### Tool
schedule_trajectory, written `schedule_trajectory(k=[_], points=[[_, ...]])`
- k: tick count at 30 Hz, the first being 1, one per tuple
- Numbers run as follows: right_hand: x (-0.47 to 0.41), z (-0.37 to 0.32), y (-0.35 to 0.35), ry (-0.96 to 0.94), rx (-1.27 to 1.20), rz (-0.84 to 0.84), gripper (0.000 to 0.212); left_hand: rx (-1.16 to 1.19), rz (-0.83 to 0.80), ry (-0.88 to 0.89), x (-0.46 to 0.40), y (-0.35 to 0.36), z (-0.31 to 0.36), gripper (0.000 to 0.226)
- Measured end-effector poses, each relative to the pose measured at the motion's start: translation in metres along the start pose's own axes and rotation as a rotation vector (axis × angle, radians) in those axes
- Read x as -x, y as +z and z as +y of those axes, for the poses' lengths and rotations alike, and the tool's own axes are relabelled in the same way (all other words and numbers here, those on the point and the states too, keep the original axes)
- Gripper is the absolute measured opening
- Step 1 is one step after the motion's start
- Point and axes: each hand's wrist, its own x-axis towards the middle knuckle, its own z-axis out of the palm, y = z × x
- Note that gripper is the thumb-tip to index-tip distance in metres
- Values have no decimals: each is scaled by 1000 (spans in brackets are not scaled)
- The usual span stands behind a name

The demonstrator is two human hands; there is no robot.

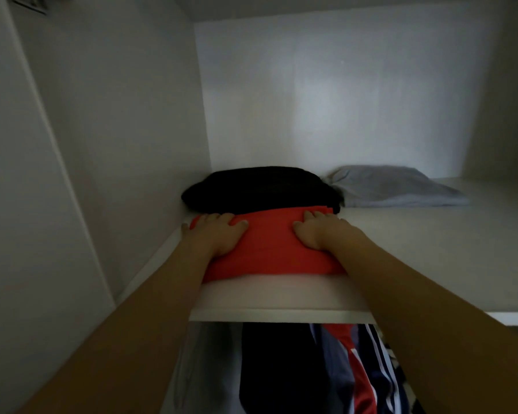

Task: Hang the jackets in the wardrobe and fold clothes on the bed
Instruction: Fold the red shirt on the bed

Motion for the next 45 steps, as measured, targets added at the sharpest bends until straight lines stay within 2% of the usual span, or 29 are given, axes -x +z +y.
schedule_trajectory(k=[3, 5, 7, 9, 11, 12, 16, 22, 27, 30, 33, 38, 45], points=[[3, -1, -1, 4, -1, -17, 69, -60, -21, 23, 3, -3, 3, 72], [8, -2, -8, -11, -104, -13, 69, -202, -46, 19, 9, -13, 7, 73], [21, 3, -23, -22, -353, 52, 63, -428, 69, 48, 15, -34, 21, 72], [44, 17, -43, -45, -503, 185, 51, -490, 239, 139, 29, -52, 43, 68], [78, 42, -59, -45, -482, 308, 39, -419, 327, 280, 50, -58, 75, 66], [98, 58, -64, -33, -445, 341, 41, -387, 352, 350, 63, -57, 93, 65], [195, 129, -73, 126, -251, 369, 60, -298, 388, 563, 132, -44, 168, 63], [361, 216, -79, 330, -117, 453, 61, -114, 386, 776, 260, -38, 271, 57], [495, 265, -71, 457, -33, 451, 63, -71, 402, 977, 372, -27, 341, 56], [576, 282, -67, 510, -15, 444, 62, -54, 415, 1127, 439, -23, 382, 56], [655, 294, -63, 603, 8, 520, 60, -11, 434, 1294, 504, -20, 420, 59], [788, 302, -52, 881, 55, 597, 57, 82, 480, 1547, 610, -16, 468, 63], [1007, 259, -31, 1272, 118, 676, 57, 212, 385, 1890, 811, -18, 482, 63]])
